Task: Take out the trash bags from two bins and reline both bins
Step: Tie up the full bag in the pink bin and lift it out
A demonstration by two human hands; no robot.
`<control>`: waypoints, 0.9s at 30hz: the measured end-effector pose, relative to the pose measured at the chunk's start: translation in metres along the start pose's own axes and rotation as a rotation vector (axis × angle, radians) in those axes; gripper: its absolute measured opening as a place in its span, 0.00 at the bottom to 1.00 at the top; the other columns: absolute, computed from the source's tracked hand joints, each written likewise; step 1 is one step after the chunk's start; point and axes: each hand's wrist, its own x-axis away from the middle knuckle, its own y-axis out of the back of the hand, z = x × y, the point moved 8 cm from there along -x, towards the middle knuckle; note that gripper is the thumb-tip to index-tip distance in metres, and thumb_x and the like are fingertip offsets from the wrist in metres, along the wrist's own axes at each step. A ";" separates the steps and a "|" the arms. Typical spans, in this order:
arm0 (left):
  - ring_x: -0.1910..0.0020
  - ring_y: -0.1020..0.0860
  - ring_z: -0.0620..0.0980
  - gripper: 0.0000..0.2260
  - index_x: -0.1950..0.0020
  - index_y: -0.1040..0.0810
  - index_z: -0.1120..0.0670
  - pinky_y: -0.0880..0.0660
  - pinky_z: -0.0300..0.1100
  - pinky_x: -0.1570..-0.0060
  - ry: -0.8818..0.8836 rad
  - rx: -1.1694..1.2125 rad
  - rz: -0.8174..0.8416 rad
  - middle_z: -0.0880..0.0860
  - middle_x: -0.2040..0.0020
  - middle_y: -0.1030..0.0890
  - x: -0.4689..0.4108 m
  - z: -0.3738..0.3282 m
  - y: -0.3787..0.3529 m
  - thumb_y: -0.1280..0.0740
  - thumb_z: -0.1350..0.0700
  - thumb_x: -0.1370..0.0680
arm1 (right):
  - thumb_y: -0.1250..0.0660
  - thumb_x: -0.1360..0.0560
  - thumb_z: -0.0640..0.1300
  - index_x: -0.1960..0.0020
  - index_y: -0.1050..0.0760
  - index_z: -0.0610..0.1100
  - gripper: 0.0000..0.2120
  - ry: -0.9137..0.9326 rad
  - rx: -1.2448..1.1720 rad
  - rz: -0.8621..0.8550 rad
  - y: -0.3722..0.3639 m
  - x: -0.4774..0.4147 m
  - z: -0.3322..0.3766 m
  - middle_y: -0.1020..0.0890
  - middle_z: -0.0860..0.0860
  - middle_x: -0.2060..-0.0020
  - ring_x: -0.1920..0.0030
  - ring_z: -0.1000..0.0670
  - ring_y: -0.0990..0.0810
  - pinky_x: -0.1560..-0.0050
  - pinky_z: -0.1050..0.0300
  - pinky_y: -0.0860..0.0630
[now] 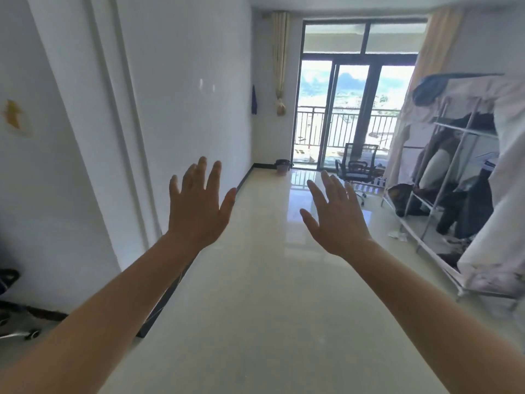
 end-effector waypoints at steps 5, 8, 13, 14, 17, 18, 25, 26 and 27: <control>0.25 0.38 0.59 0.30 0.22 0.39 0.53 0.41 0.63 0.29 -0.090 0.089 0.049 0.59 0.22 0.39 -0.108 -0.047 -0.119 0.56 0.38 0.19 | 0.43 0.18 0.57 0.22 0.38 0.43 0.29 -0.031 0.042 0.014 -0.088 -0.058 -0.067 0.39 0.38 0.23 0.23 0.38 0.39 0.24 0.39 0.43; 0.25 0.37 0.59 0.30 0.22 0.38 0.52 0.40 0.63 0.29 -0.148 0.117 0.072 0.59 0.22 0.40 -0.166 -0.082 -0.201 0.56 0.39 0.19 | 0.44 0.19 0.57 0.23 0.37 0.43 0.29 -0.079 0.030 0.022 -0.159 -0.088 -0.116 0.40 0.38 0.22 0.23 0.37 0.40 0.24 0.39 0.43; 0.25 0.37 0.59 0.30 0.22 0.38 0.53 0.39 0.64 0.30 -0.182 0.118 0.102 0.60 0.21 0.42 -0.277 -0.136 -0.338 0.54 0.38 0.19 | 0.47 0.19 0.59 0.22 0.38 0.44 0.31 -0.158 0.024 0.065 -0.284 -0.168 -0.213 0.41 0.38 0.22 0.23 0.37 0.41 0.24 0.38 0.43; 0.25 0.37 0.59 0.30 0.22 0.38 0.53 0.39 0.64 0.30 -0.184 0.116 0.126 0.60 0.21 0.42 -0.302 -0.146 -0.361 0.54 0.38 0.19 | 0.47 0.19 0.59 0.22 0.38 0.44 0.30 -0.174 0.013 0.073 -0.305 -0.190 -0.233 0.42 0.38 0.22 0.23 0.37 0.41 0.24 0.38 0.43; 0.24 0.39 0.59 0.32 0.22 0.41 0.53 0.40 0.64 0.29 -0.204 0.097 0.158 0.60 0.21 0.44 -0.374 -0.167 -0.415 0.57 0.37 0.20 | 0.45 0.18 0.59 0.22 0.39 0.43 0.30 -0.214 -0.009 0.094 -0.362 -0.261 -0.287 0.42 0.38 0.22 0.23 0.37 0.41 0.24 0.38 0.43; 0.24 0.40 0.58 0.32 0.21 0.41 0.53 0.41 0.63 0.29 -0.204 0.097 0.155 0.60 0.21 0.44 -0.398 -0.171 -0.429 0.57 0.37 0.20 | 0.45 0.19 0.59 0.21 0.39 0.43 0.31 -0.229 -0.022 0.096 -0.379 -0.287 -0.301 0.42 0.38 0.22 0.22 0.37 0.42 0.24 0.38 0.43; 0.24 0.39 0.58 0.30 0.22 0.40 0.53 0.41 0.62 0.29 -0.180 0.134 0.090 0.59 0.21 0.42 -0.549 -0.151 -0.555 0.53 0.38 0.19 | 0.42 0.19 0.57 0.21 0.41 0.42 0.32 -0.162 -0.110 0.096 -0.523 -0.447 -0.335 0.44 0.38 0.21 0.22 0.37 0.43 0.24 0.39 0.44; 0.24 0.39 0.58 0.30 0.22 0.40 0.53 0.41 0.62 0.29 -0.170 0.137 0.095 0.59 0.21 0.42 -0.570 -0.146 -0.580 0.53 0.38 0.19 | 0.42 0.19 0.58 0.21 0.41 0.42 0.32 -0.136 -0.100 0.101 -0.549 -0.469 -0.337 0.44 0.38 0.21 0.22 0.37 0.42 0.24 0.38 0.44; 0.24 0.40 0.58 0.30 0.21 0.41 0.53 0.41 0.62 0.29 -0.162 0.134 0.099 0.59 0.21 0.43 -0.593 -0.140 -0.606 0.53 0.38 0.19 | 0.43 0.19 0.58 0.21 0.42 0.43 0.32 -0.115 -0.081 0.111 -0.576 -0.491 -0.341 0.44 0.38 0.21 0.22 0.38 0.43 0.24 0.39 0.44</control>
